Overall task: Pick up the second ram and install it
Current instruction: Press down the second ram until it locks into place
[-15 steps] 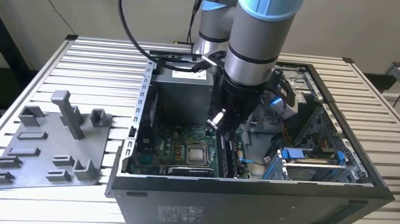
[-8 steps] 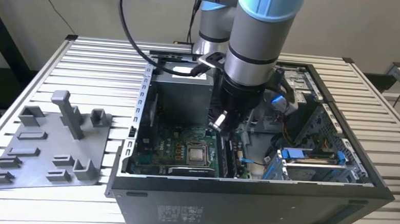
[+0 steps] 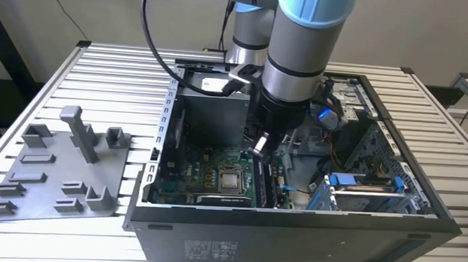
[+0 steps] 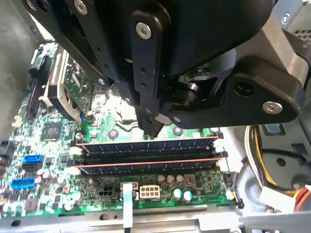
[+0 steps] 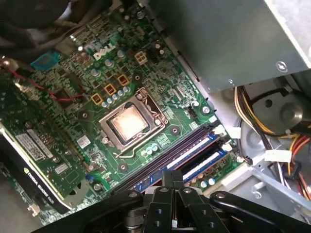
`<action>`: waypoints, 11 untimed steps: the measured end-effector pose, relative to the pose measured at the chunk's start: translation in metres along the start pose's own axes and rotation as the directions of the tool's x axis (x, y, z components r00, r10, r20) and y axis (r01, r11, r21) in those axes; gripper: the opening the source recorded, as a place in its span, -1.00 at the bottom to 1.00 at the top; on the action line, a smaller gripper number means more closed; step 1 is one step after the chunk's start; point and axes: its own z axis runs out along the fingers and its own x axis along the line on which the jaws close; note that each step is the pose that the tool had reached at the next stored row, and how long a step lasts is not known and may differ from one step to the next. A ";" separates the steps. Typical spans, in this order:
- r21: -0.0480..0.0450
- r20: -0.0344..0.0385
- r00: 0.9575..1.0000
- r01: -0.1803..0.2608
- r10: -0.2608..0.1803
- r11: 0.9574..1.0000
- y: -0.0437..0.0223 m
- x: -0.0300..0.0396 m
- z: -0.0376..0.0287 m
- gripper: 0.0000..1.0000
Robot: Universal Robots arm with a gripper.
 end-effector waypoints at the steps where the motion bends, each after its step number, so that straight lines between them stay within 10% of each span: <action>1: 0.000 0.000 1.000 0.018 -0.018 1.000 0.0000 0.0000 0.0002 -0.79; 11: -0.004 -0.001 0.980 0.198 -0.198 0.980 0.0000 0.0001 0.0036 -0.79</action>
